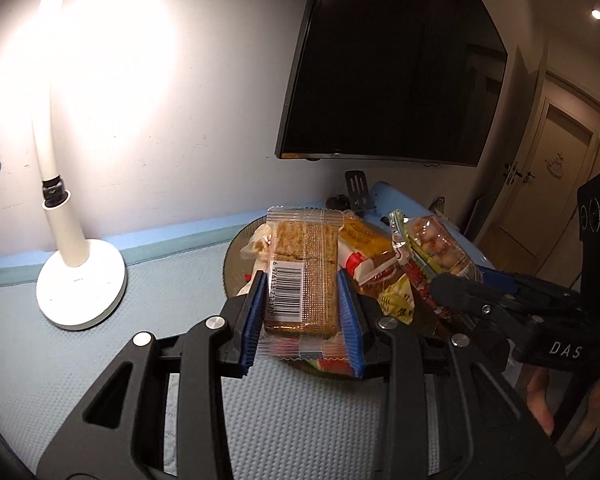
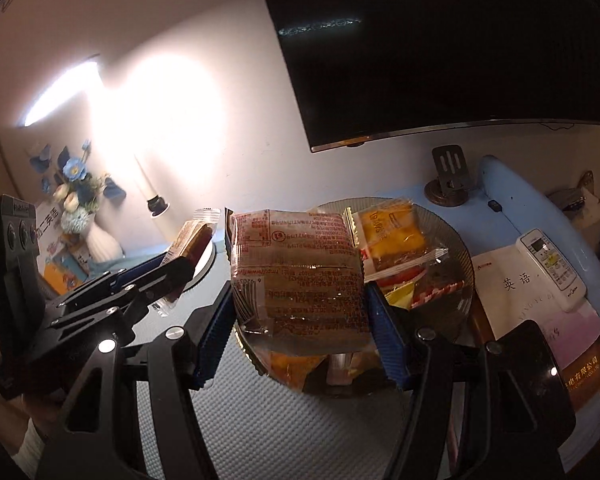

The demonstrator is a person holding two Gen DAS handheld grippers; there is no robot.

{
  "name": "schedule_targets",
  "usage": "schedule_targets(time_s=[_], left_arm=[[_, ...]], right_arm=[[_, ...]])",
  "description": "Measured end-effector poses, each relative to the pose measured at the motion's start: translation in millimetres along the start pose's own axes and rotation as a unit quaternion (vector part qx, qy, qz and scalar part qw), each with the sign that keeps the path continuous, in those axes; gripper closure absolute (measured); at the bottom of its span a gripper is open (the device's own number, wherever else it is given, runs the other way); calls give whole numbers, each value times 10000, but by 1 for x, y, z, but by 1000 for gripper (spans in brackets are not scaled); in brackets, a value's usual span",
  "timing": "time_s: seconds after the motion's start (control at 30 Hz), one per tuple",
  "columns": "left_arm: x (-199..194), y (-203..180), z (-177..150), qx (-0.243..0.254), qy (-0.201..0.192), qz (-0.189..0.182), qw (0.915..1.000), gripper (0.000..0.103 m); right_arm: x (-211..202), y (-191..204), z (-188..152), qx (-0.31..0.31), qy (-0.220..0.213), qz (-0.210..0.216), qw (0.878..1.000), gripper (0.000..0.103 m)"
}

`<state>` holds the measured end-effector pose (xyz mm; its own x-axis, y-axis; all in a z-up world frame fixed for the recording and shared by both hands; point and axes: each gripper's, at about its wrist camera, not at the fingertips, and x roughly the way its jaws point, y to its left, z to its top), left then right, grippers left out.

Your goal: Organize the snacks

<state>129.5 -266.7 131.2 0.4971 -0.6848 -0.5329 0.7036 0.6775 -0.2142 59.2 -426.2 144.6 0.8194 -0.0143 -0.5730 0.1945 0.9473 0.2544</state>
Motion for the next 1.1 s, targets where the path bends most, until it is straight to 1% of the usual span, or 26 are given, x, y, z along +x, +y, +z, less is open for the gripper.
schedule_targets(time_s=[0.17, 0.23, 0.27, 0.3, 0.33, 0.37, 0.4, 0.47, 0.53, 0.63, 0.73, 0.83, 1.0, 1.1], left_arm=[[27, -7, 11, -35, -30, -190, 9998, 69], [40, -8, 12, -35, 11, -239, 9997, 68], [49, -7, 11, -50, 133, -255, 9996, 64], [57, -2, 9, -124, 244, -254, 9993, 62], [64, 3, 5, -215, 349, -338, 9986, 54], [70, 9, -1, -293, 468, -380, 9977, 53], [75, 15, -6, -359, 574, -339, 9971, 53], [76, 27, -16, -474, 678, -406, 9957, 53], [69, 37, -22, -612, 712, -462, 9945, 53], [49, 49, -30, -713, 618, -465, 9944, 49], [24, 60, -38, -753, 543, -344, 9951, 45], [-4, 74, -49, -868, 453, -248, 9949, 44], [-56, 97, -74, -998, 296, 138, 9945, 42], [-86, 112, -94, -1096, 204, 535, 9923, 40]], right_arm=[[20, -13, 10, 376, 32, 34, 9993, 39], [29, -14, 9, 401, 80, -28, 9992, 33], [34, -16, 7, 410, 145, -84, 9990, 30], [38, -18, 5, 447, 206, -145, 9987, 30], [39, -21, 3, 494, 245, -155, 9984, 29], [38, -23, 0, 533, 256, -145, 9981, 29], [35, -25, -2, 553, 252, -148, 9980, 29], [29, -26, -7, 541, 224, -160, 9982, 29], [23, -25, -9, 548, 185, -173, 9982, 29], [15, -21, -12, 573, 131, -139, 9982, 26], [11, -11, -17, 525, 141, -58, 9985, 26], [9, 6, -23, 416, 174, 60, 9990, 26], [9, 48, -35, 89, 276, 399, 9988, 24], [12, 84, -48, -314, 341, 527, 9975, 21]])
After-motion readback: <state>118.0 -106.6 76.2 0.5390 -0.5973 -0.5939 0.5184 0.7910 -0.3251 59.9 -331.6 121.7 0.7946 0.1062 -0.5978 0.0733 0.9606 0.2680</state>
